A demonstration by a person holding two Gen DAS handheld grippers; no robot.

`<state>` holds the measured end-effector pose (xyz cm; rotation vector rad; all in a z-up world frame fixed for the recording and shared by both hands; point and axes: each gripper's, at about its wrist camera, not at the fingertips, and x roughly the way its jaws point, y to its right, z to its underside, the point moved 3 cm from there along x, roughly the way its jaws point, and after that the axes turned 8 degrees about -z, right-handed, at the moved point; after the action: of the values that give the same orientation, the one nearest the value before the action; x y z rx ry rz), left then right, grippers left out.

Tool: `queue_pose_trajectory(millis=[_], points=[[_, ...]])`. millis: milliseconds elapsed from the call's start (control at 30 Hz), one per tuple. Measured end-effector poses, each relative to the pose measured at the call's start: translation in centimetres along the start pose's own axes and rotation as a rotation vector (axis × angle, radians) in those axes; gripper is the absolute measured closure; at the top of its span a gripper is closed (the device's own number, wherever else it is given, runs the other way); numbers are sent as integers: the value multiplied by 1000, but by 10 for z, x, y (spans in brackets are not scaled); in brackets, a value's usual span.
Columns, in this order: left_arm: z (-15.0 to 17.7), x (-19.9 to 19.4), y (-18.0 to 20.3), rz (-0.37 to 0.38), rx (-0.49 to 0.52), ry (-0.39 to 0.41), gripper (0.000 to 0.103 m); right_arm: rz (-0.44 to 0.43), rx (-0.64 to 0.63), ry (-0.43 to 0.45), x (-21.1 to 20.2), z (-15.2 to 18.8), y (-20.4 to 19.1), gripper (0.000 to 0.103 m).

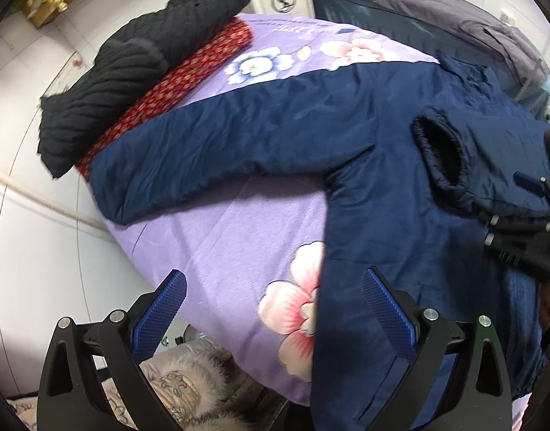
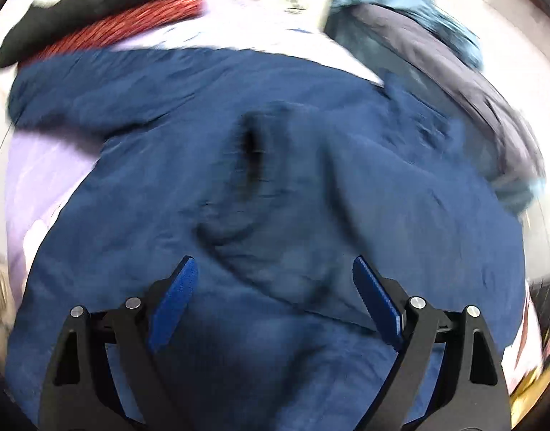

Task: Fold large clothes

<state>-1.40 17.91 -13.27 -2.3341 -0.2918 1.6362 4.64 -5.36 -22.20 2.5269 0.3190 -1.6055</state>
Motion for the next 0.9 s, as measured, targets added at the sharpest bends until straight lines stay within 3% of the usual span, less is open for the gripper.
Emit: queue_pose_trajectory(millis=[100, 167, 267, 400, 667, 900], points=[[-4, -4, 17, 8, 50, 23, 7, 64, 112, -30, 5, 4, 44, 16], [-7, -7, 29, 10, 84, 35, 7, 84, 188, -98, 19, 11, 73, 16], [-9, -11, 43, 16, 118, 47, 7, -11, 276, -185, 44, 24, 98, 14], [-7, -12, 50, 9, 137, 41, 7, -36, 288, -218, 61, 26, 105, 6], [-2, -2, 34, 3, 78, -16, 6, -26, 297, -240, 76, 18, 107, 5], [2, 22, 17, 105, -58, -107, 7, -20, 336, -245, 74, 25, 106, 5]])
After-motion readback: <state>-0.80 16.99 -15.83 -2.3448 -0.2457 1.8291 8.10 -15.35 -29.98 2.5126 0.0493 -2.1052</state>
